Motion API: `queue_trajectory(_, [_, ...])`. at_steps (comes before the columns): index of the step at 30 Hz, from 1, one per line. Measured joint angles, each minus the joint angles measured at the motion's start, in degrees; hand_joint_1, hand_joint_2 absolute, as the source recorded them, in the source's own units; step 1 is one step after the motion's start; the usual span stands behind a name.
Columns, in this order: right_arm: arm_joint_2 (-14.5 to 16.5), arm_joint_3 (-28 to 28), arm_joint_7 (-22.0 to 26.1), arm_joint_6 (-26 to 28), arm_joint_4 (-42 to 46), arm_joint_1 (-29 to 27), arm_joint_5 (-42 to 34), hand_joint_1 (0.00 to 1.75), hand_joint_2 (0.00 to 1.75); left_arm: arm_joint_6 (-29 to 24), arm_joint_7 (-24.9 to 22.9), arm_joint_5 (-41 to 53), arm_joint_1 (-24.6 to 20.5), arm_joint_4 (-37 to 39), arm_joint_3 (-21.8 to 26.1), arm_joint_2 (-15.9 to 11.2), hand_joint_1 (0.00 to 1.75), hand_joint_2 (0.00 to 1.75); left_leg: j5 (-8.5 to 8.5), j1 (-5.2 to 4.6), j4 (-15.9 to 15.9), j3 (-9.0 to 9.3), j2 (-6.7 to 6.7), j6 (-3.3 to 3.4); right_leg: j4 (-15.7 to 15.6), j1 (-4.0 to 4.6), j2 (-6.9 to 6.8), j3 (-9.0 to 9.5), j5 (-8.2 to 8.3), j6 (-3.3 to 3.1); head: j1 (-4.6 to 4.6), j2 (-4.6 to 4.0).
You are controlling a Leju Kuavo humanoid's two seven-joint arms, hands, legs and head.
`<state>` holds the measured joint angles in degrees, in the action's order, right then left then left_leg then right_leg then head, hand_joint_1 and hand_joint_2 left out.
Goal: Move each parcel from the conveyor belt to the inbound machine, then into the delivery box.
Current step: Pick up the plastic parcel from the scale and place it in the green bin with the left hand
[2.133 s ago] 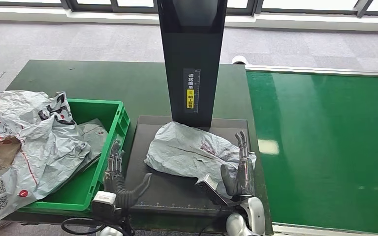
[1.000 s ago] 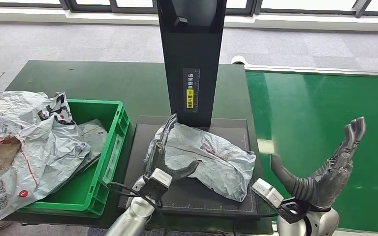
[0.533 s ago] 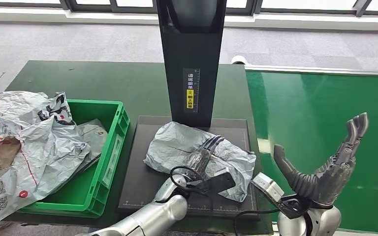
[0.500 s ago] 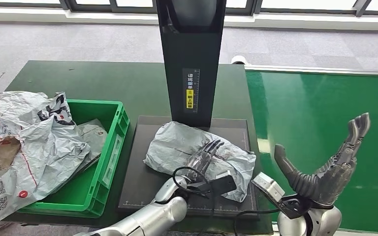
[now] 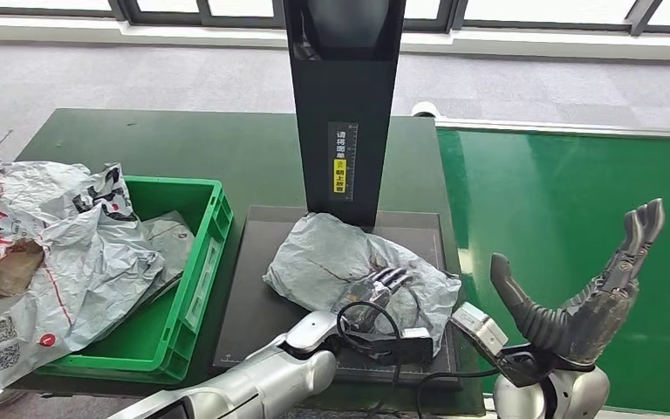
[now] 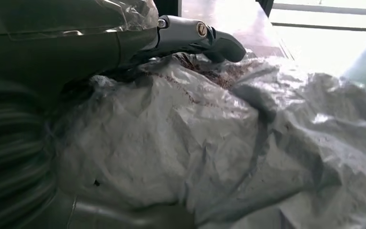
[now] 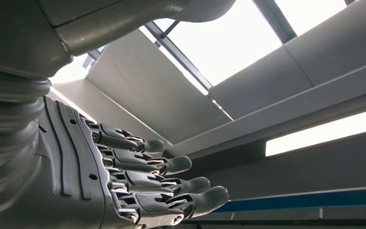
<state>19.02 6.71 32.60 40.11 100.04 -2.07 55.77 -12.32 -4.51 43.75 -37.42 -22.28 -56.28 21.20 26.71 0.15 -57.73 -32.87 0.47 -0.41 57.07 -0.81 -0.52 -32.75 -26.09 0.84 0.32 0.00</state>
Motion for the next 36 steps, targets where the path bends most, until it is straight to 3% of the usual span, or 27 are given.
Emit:
queue_trajectory(20, [0.0,0.4,0.4,0.0,0.0,0.0,-0.4,0.0,1.75,0.2,-0.9,1.4,-1.8,2.3,-2.6,0.0,1.75,1.75,0.17,0.01,0.0,0.41,0.04,-0.02,0.0,0.01,0.01,0.48,-0.16,0.01,0.01,0.0])
queue_trajectory(22, [0.0,0.4,0.2,0.0,0.0,0.0,-0.2,0.0,1.75,-2.7,-0.9,2.1,-1.8,2.4,-2.6,0.0,1.75,1.75,0.17,0.01,0.0,0.42,0.06,-0.02,0.0,0.0,0.02,0.47,-0.15,0.01,0.01,0.0])
queue_trajectory(25, [0.0,0.6,-0.2,0.0,0.0,0.0,0.4,0.0,1.75,-11.7,-2.1,4.5,-1.6,2.9,-2.6,-0.1,1.75,1.75,0.08,0.01,0.0,0.63,0.08,-0.05,0.0,0.01,0.04,0.33,-0.07,0.0,0.01,0.0])
queue_trajectory(29, [0.0,1.1,-0.8,0.0,0.3,-0.8,0.7,0.0,1.75,-25.2,-8.9,13.0,-2.0,2.0,-2.2,-1.7,1.75,1.75,-0.11,0.01,0.0,0.53,0.04,-0.08,0.1,0.01,0.03,0.07,0.06,-0.06,-0.01,0.0])
queue_trajectory(32, [0.0,1.4,-1.0,0.0,0.4,-1.1,0.8,0.0,1.75,-27.4,-13.7,26.7,-1.4,-4.2,1.4,-4.4,1.75,1.75,-0.16,0.01,0.0,0.45,-0.08,-0.08,0.1,0.01,-0.05,0.03,0.06,-0.07,-0.01,0.0])
queue_trajectory(36, [0.0,1.9,-0.4,0.0,0.4,-1.3,0.4,0.0,1.75,-27.6,-14.2,42.6,2.3,-17.6,11.9,-7.6,1.75,1.75,-0.15,0.01,0.0,0.33,-0.04,-0.09,0.1,0.0,0.03,-0.11,0.06,-0.07,0.01,0.0])
